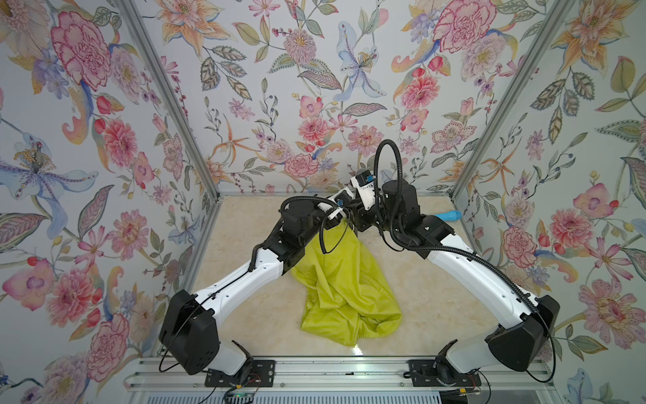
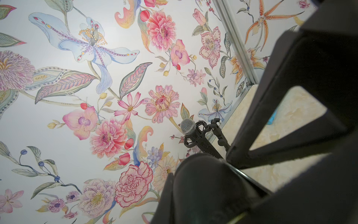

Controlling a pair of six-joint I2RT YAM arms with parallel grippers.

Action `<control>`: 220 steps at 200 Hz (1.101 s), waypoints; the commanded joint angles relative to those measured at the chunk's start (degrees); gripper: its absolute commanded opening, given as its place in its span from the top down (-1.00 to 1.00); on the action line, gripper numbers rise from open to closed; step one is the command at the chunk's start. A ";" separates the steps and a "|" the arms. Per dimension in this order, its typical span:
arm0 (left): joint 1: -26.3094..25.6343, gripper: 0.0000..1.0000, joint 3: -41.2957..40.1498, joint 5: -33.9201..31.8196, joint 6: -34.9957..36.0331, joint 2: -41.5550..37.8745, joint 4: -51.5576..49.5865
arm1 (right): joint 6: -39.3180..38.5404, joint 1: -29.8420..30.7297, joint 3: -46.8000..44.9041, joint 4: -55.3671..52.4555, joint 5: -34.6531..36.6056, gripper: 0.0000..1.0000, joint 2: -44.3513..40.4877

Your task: Remove the belt from the trousers

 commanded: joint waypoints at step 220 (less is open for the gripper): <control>-0.41 1.00 3.27 3.64 -3.90 -0.75 -1.68 | 0.74 -1.32 0.13 -2.10 -1.53 0.77 3.90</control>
